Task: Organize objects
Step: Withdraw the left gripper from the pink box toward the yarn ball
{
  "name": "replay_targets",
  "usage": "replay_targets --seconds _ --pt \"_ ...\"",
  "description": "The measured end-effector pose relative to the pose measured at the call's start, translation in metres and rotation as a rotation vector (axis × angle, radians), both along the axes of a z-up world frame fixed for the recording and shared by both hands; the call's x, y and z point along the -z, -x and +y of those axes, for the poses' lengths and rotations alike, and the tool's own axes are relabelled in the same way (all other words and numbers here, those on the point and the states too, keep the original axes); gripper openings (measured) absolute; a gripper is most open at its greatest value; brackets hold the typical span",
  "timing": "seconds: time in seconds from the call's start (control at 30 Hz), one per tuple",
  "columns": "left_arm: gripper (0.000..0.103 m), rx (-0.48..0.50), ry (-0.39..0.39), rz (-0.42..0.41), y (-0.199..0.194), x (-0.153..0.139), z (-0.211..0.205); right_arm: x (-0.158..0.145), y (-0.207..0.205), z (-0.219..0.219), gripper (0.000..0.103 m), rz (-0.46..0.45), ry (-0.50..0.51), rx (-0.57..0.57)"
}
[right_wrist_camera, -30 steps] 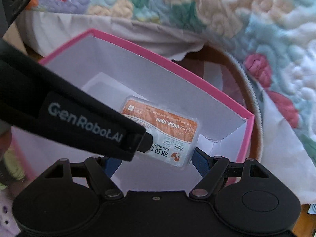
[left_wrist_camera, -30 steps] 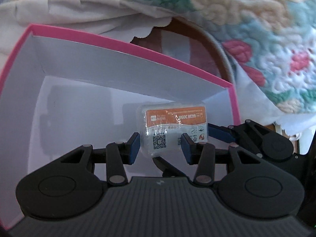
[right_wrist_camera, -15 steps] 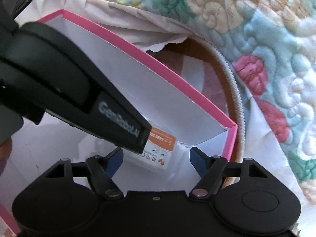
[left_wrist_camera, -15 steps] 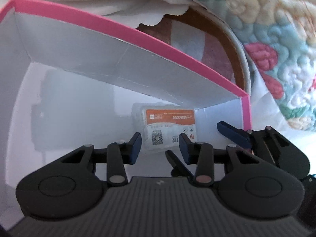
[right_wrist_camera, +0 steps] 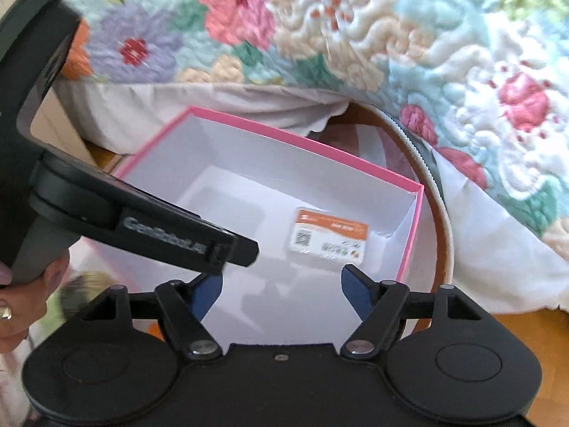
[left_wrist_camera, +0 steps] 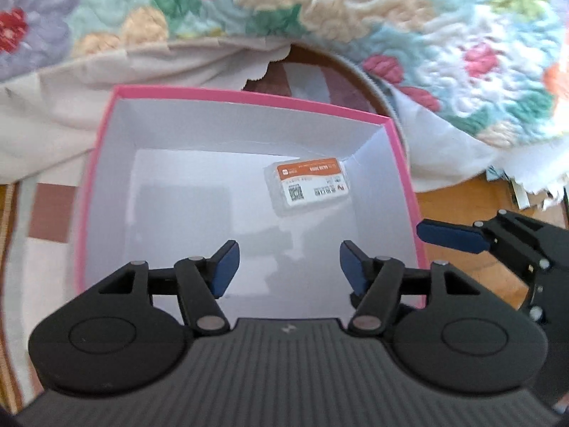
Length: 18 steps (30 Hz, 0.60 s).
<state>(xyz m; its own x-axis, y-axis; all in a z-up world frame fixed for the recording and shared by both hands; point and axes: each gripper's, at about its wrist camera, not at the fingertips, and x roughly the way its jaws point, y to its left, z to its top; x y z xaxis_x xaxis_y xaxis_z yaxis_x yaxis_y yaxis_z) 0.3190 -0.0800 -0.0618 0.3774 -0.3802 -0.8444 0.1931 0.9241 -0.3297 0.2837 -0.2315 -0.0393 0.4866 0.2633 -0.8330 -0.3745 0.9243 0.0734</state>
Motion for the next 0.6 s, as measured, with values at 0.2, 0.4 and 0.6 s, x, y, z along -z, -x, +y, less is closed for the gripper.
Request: replay_targets --seconds 0.2,0.4,0.6 --pt "0.068 0.034 -0.035 -0.013 0.041 -0.040 0.012 -0.041 0.030 -0.006 0.084 0.049 -0.061 -0.009" --pt "0.072 0.110 -0.062 -0.052 0.088 -0.085 0.031 -0.073 0.072 -0.012 0.086 0.102 -0.166 -0.029" --pt "0.079 0.158 -0.155 -0.083 0.131 -0.095 0.043 -0.094 0.117 -0.008 0.092 0.067 -0.178 -0.043"
